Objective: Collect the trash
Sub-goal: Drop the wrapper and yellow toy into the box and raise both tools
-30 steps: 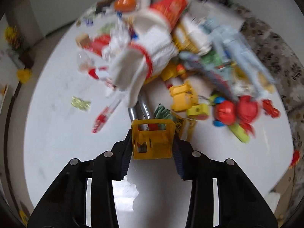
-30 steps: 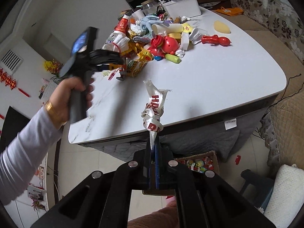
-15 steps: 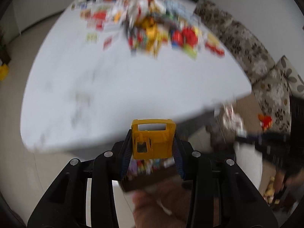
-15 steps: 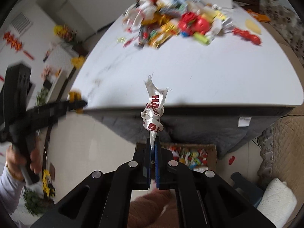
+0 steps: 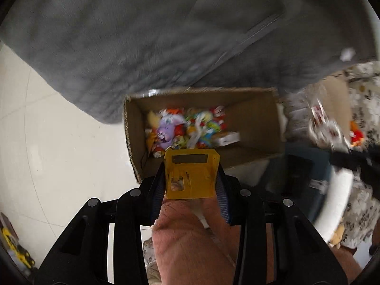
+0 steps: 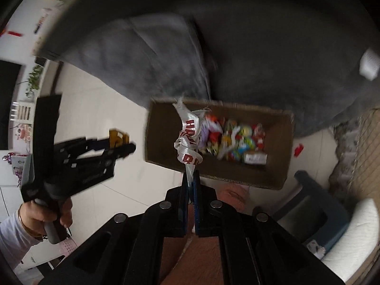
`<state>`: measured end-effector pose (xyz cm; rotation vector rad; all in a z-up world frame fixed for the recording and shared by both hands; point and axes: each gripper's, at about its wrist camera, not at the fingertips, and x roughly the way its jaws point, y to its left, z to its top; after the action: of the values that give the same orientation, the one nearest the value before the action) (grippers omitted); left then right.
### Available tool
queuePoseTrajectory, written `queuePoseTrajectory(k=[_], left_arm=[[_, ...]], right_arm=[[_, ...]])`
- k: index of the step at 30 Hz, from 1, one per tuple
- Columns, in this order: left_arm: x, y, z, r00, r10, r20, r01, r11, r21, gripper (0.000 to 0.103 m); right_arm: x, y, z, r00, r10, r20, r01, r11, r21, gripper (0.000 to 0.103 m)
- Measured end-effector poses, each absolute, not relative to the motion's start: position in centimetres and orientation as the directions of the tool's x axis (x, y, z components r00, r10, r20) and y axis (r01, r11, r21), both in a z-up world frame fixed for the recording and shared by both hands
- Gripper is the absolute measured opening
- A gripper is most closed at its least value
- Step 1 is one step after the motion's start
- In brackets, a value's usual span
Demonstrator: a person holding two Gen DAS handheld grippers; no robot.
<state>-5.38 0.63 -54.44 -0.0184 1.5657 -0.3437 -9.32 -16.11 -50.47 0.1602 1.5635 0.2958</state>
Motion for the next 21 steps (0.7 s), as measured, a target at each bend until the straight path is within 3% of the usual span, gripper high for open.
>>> queuePoseTrajectory(k=[4, 5, 6, 7, 8, 9, 11, 14, 18, 21], left_arm=[[-3.8, -0.4, -62.9, -0.112, -0.157, -0.981, 0.176, 0.969, -0.175, 0.038], [-3.5, -0.7, -65.3, -0.143, -0.126, -0.982, 0.176, 0.973, -0.151, 0.044], [-3.2, -1.0, -67.3, -0.174, -0.102, -0.979, 0.174, 0.976, -0.133, 0.051], [-3.1, -1.1, -68.9, -0.196, -0.074, -0.978, 0.175, 0.979, -0.109, 0.07], [-3.1, -1.1, -70.6, -0.223, -0.03, -0.974, 0.176, 0.982, -0.071, 0.076], [-3.2, -0.8, -71.8, -0.254, 0.0, -0.967, 0.168, 0.985, -0.044, 0.076], [-3.6, -0.2, -73.3, -0.304, 0.016, -0.952, 0.122, 0.992, -0.022, 0.076], [-4.0, 0.6, -73.8, -0.341, 0.015, -0.94, 0.071, 0.997, -0.01, 0.076], [-4.9, 0.5, -73.4, -0.353, 0.049, -0.934, 0.12, 0.993, 0.006, 0.076], [-5.1, 1.0, -72.1, -0.354, 0.057, -0.933, 0.121, 0.992, 0.015, 0.076]], right_arm=[[-7.9, -16.1, -59.0, -0.07, 0.24, -0.968, -0.053, 0.968, 0.244, 0.003], [-7.3, -16.2, -61.1, -0.087, 0.226, -0.97, -0.038, 0.972, 0.23, 0.006], [-6.9, -16.4, -62.9, -0.095, 0.208, -0.974, -0.031, 0.977, 0.212, 0.032], [-6.4, -16.7, -65.4, -0.126, 0.18, -0.975, -0.016, 0.983, 0.184, 0.054], [-6.1, -17.0, -67.0, -0.153, 0.152, -0.976, -0.002, 0.988, 0.154, 0.073], [-5.9, -17.5, -68.2, -0.172, 0.127, -0.977, 0.011, 0.992, 0.127, 0.064], [-5.8, -18.1, -70.0, -0.209, 0.099, -0.973, 0.027, 0.995, 0.096, 0.06], [-6.0, -18.6, -70.2, -0.212, 0.061, -0.975, -0.003, 0.998, 0.063, 0.071], [-7.0, -19.6, -69.4, -0.209, 0.017, -0.978, -0.04, 0.999, 0.026, 0.08], [-7.3, -20.4, -68.1, -0.208, 0.018, -0.978, -0.008, 1.0, 0.02, 0.081]])
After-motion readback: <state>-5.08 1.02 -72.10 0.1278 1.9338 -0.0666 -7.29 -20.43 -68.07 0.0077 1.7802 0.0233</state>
